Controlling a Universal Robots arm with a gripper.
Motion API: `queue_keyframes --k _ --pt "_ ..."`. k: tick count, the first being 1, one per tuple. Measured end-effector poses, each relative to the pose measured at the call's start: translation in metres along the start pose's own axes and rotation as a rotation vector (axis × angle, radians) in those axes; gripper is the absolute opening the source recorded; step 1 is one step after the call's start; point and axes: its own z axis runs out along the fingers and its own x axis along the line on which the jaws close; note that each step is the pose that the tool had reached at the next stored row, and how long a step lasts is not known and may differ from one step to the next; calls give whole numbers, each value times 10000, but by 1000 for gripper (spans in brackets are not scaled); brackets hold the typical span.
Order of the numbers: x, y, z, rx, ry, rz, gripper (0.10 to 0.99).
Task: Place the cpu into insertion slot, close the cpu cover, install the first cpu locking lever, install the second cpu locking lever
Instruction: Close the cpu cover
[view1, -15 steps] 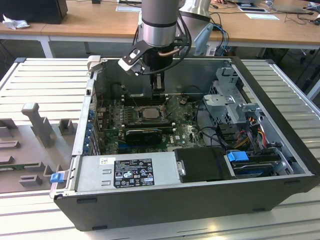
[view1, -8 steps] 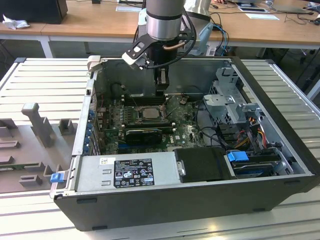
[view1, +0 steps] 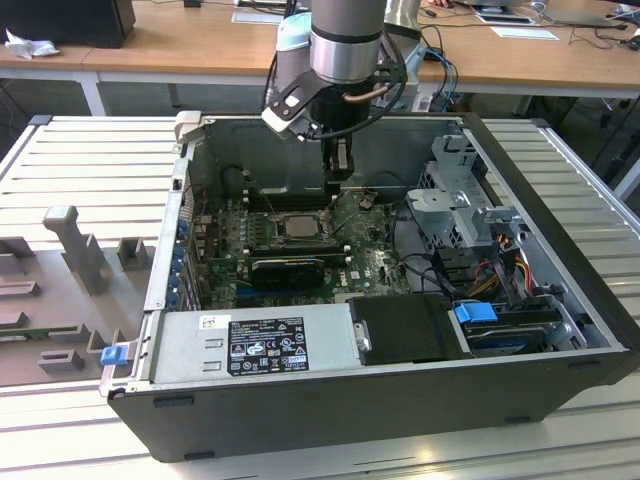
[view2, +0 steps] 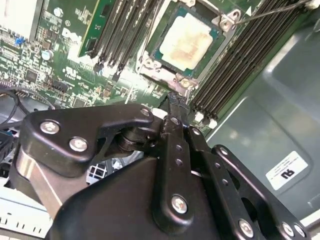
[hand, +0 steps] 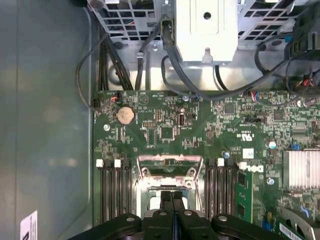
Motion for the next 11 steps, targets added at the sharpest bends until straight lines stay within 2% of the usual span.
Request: queue_keyframes --k 3,9,11 --pt "1 53 24 2 2 -107 106" --pt "20 309 53 -6 7 -244 106" --pt "26 360 65 -4 7 -289 106"
